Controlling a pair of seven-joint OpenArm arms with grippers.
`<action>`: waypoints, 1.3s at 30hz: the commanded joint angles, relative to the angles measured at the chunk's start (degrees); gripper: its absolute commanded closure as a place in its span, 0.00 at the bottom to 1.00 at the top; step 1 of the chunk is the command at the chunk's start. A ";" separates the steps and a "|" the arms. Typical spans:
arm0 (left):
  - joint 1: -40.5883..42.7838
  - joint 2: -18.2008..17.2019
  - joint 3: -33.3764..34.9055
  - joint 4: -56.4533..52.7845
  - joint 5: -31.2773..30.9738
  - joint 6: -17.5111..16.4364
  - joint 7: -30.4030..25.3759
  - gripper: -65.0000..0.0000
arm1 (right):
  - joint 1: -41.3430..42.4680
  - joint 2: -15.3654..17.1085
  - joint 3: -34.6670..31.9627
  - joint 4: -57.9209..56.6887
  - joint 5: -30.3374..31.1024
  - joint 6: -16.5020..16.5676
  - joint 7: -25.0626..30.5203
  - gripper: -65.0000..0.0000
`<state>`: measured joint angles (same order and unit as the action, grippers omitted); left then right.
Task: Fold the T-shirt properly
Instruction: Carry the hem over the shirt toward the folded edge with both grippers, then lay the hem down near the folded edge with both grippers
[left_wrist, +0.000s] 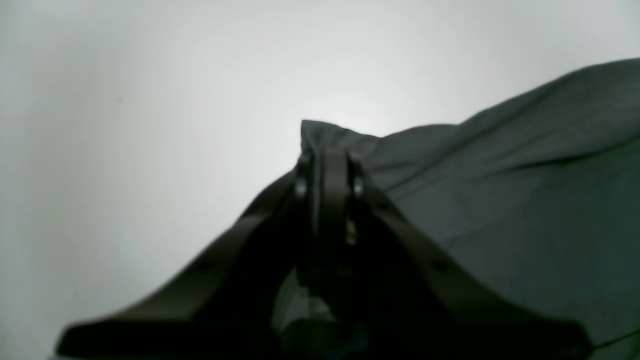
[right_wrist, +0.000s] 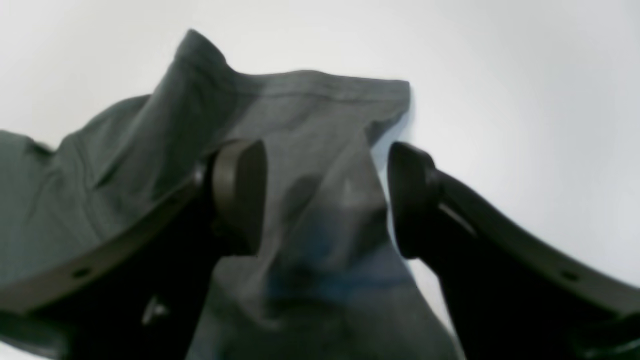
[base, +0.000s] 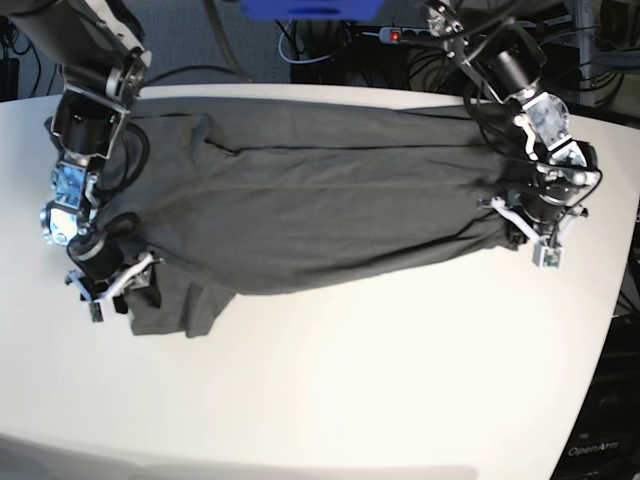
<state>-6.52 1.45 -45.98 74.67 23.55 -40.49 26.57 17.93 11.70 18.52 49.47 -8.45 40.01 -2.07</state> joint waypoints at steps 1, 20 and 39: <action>0.06 -0.18 -0.05 -0.08 2.95 0.49 3.28 0.96 | 1.45 0.74 0.07 0.86 1.02 -0.01 1.58 0.52; -0.03 -0.09 -0.05 0.01 2.87 0.49 3.28 0.96 | 0.48 0.82 0.60 1.21 1.28 -0.01 2.37 0.98; 0.59 -0.09 -0.40 4.23 -1.27 0.49 3.37 0.96 | -14.46 -1.55 4.90 26.70 1.37 -0.01 4.66 0.98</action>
<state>-5.43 1.91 -46.30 77.97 21.63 -40.29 29.50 2.22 9.30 23.31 74.87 -8.45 40.27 0.69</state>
